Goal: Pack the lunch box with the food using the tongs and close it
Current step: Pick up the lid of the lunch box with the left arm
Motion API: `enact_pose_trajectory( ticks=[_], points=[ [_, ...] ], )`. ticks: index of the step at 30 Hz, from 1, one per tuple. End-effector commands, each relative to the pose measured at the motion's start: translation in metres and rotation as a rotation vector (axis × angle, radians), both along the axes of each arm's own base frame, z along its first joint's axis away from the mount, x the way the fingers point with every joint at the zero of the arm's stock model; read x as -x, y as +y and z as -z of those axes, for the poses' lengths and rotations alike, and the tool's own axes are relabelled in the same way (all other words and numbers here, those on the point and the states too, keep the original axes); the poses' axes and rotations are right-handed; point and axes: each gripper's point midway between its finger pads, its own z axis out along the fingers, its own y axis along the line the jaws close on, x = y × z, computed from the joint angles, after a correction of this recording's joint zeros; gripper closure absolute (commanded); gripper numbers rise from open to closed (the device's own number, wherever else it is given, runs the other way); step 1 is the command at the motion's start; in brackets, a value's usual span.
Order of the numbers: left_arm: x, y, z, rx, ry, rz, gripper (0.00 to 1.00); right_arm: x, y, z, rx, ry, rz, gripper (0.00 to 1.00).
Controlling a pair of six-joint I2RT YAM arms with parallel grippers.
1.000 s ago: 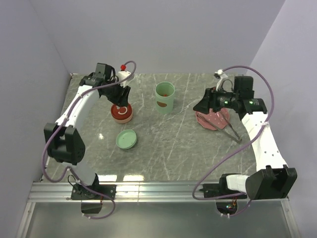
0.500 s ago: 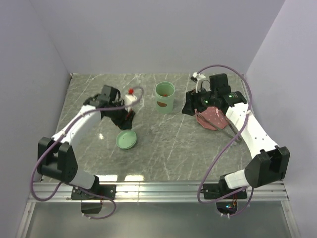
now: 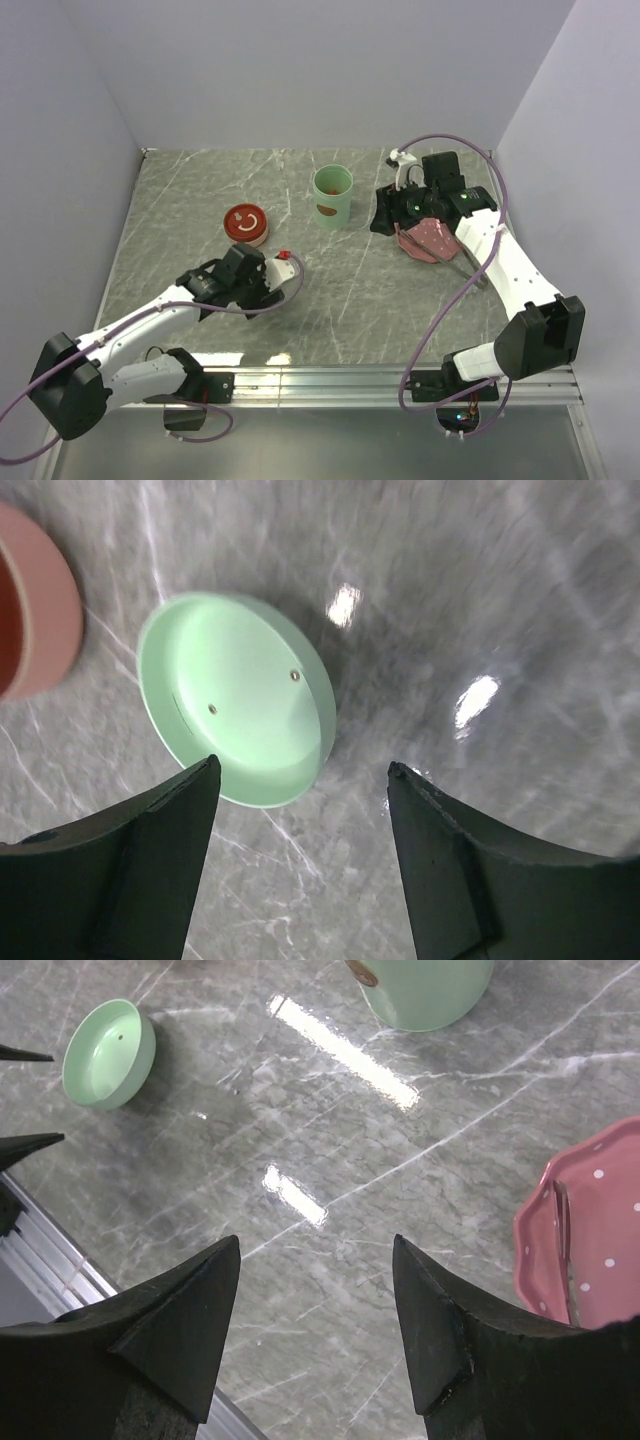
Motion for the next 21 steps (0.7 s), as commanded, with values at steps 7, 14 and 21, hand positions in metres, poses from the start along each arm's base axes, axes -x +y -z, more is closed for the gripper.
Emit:
enact_pose_trajectory(
  ticks=[7, 14, 21],
  points=[
    [-0.022, -0.002, 0.015, -0.074, -0.174, -0.086, 0.27, -0.001, -0.012, -0.01, -0.015, -0.013, 0.045, 0.3],
    [-0.034, 0.002, 0.033, -0.151, -0.184, -0.123, 0.32, -0.001, -0.018, -0.008, -0.011, 0.001, 0.057, 0.31],
    [-0.027, 0.007, 0.056, -0.219, -0.131, -0.119, 0.43, -0.003, -0.021, -0.009, -0.016, 0.003, 0.062, 0.31]
  ],
)
